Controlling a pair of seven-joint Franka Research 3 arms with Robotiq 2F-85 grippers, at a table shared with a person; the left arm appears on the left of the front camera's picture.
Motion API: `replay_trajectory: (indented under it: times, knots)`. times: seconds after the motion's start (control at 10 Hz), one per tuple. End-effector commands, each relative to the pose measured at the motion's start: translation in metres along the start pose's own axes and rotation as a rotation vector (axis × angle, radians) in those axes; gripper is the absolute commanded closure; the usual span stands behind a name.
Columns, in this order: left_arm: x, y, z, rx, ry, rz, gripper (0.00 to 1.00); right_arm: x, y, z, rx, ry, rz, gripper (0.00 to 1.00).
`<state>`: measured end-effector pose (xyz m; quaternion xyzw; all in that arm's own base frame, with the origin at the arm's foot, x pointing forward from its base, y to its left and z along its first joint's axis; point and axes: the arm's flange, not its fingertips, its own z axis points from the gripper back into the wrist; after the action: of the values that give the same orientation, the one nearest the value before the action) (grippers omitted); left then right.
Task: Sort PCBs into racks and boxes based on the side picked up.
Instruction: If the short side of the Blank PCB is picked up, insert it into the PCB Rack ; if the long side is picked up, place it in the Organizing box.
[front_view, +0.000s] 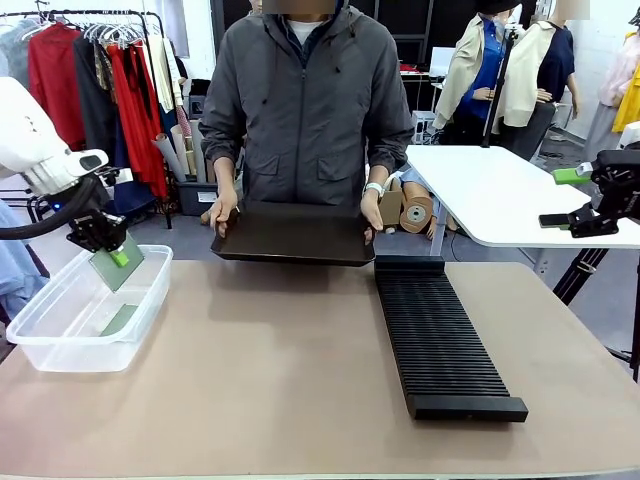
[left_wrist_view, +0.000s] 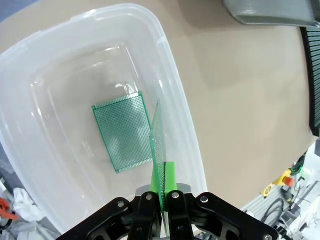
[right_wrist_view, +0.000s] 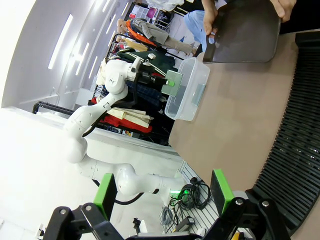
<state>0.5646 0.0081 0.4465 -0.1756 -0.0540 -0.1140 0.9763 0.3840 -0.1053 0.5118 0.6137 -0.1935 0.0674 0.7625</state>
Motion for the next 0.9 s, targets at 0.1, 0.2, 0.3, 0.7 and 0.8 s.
replay_trajectory:
  times: [0.1, 0.2, 0.3, 0.7, 0.8]
  knots:
    - [0.001, 0.018, -0.027, -0.024, -0.016, 0.043, 1.00, -0.002, 0.001, -0.001, -0.004, -0.008, 0.016, 0.00]
    - [0.001, 0.022, -0.032, -0.024, -0.018, 0.051, 1.00, -0.002, 0.001, -0.001, -0.004, -0.008, 0.016, 0.00]
    - [0.001, 0.027, -0.039, -0.029, -0.014, 0.057, 1.00, -0.002, 0.001, -0.001, -0.004, -0.008, 0.016, 0.00]
    - [0.003, 0.042, -0.063, -0.053, -0.017, 0.074, 1.00, -0.002, 0.001, -0.001, -0.004, -0.008, 0.016, 0.00]
    - [0.002, 0.045, -0.067, -0.054, -0.010, 0.077, 1.00, -0.002, 0.001, -0.001, -0.004, -0.008, 0.016, 0.00]
